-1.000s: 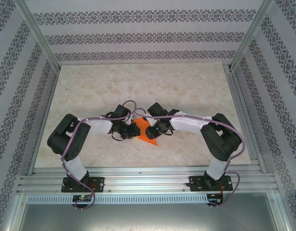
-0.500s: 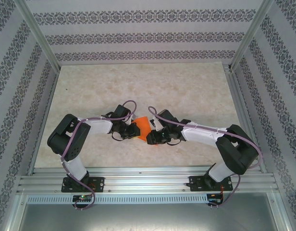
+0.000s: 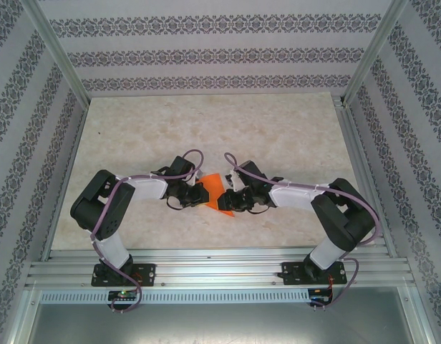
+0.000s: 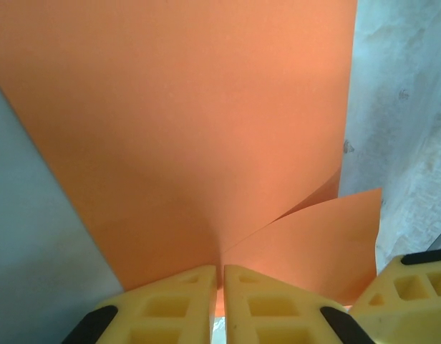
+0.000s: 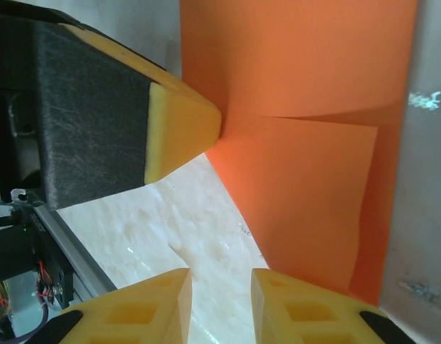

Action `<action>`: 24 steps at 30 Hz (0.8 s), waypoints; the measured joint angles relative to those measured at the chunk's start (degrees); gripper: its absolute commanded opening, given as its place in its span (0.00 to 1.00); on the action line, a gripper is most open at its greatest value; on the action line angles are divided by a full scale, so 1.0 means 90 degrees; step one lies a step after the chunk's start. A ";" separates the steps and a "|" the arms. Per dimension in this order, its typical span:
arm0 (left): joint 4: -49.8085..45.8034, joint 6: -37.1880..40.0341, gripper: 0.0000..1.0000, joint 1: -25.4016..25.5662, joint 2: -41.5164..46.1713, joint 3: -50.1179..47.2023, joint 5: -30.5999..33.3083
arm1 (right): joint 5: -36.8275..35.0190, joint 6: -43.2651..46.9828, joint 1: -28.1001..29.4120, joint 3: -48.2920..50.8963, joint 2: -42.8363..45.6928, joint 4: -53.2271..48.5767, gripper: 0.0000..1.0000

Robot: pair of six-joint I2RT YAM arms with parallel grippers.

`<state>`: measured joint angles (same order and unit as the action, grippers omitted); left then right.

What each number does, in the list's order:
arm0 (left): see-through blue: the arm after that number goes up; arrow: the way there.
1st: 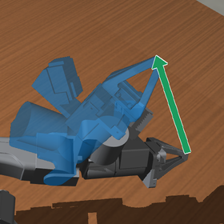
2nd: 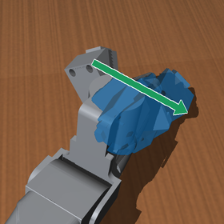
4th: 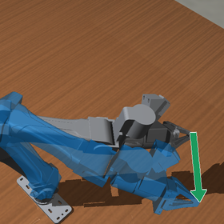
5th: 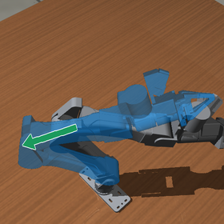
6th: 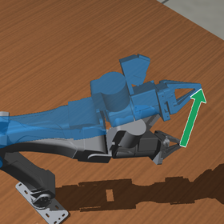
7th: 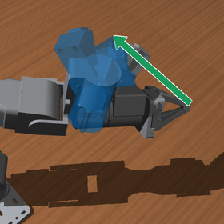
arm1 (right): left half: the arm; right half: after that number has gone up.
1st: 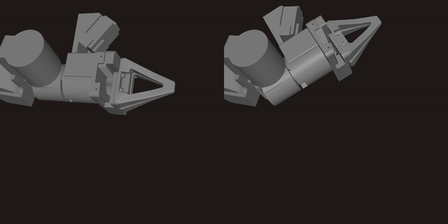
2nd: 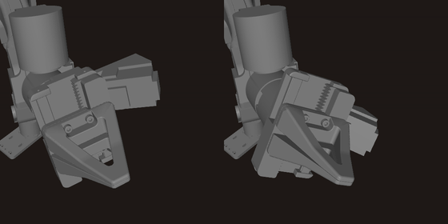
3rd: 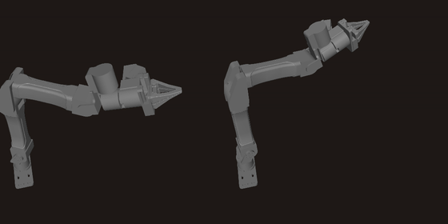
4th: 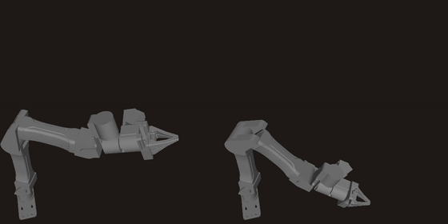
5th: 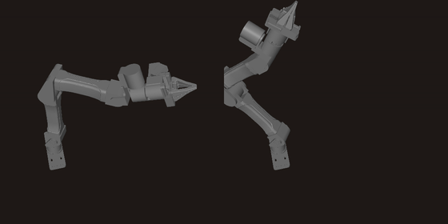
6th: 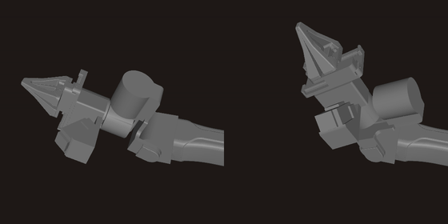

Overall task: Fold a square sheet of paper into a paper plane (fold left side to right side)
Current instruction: Third fold the triangle at the center of the table.

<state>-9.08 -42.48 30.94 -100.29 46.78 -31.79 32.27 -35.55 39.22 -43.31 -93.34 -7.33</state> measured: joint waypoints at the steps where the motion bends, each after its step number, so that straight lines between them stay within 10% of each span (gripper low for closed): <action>1: 0.0000 0.0000 0.14 0.0000 0.0000 0.0000 0.0000 | 0.0036 -0.0019 0.0000 0.0012 -0.0046 0.0041 0.27; 24: -0.0005 0.0017 0.14 0.0036 0.0012 0.0000 0.0083 | 0.0022 0.0126 0.0000 -0.0024 -0.0442 -0.0165 0.27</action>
<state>-9.13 -42.33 31.27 -100.18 46.78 -31.05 32.47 -34.41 39.22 -43.53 -97.32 -8.82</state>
